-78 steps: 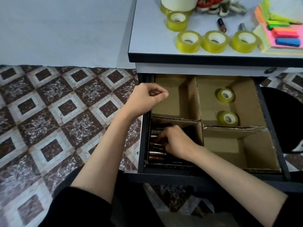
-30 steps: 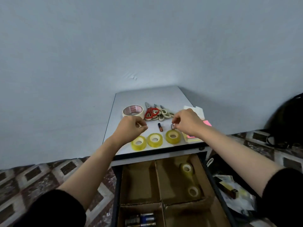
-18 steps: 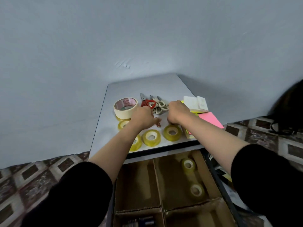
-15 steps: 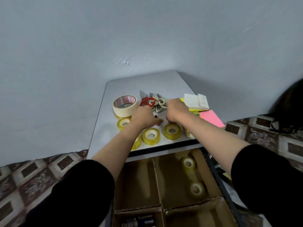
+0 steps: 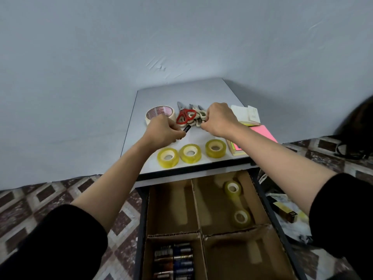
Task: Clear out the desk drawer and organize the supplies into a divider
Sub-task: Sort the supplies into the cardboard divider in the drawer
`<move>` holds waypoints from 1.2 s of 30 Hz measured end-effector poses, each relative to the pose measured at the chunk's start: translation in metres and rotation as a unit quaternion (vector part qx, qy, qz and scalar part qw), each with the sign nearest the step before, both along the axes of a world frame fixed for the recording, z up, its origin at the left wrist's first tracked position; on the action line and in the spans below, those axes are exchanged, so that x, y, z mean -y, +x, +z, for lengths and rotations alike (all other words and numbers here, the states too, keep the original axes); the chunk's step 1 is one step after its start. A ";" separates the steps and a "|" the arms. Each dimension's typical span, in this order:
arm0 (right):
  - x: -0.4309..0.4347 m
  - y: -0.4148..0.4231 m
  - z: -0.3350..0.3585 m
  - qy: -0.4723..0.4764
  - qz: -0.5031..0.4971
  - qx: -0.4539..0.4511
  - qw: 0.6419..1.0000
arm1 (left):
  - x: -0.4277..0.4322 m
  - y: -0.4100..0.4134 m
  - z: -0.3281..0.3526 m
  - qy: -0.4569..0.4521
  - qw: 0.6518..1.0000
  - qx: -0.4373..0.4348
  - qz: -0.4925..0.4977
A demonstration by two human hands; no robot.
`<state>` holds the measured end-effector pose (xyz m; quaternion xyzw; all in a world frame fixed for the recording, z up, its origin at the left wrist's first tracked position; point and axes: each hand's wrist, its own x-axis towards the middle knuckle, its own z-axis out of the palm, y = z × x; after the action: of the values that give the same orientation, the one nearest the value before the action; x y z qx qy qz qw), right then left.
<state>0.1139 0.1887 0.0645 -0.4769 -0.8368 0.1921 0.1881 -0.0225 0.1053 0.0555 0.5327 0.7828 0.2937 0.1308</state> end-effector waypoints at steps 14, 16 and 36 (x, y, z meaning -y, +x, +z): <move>0.107 0.051 -0.039 -0.359 0.138 -0.199 0.901 | 0.156 0.027 -0.030 -0.138 0.981 0.066 -0.121; 0.119 0.059 -0.058 -0.386 0.140 -0.189 0.892 | 0.169 0.034 -0.056 -0.212 0.967 0.005 -0.140; 0.114 0.076 -0.143 -0.520 0.146 -0.164 0.825 | 0.181 0.053 -0.163 -0.393 0.806 -0.388 -0.213</move>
<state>0.1900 0.0745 -0.0788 -0.3377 -0.6292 0.6998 0.0167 0.0305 -0.0759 -0.1079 0.6585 0.6837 -0.3056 0.0743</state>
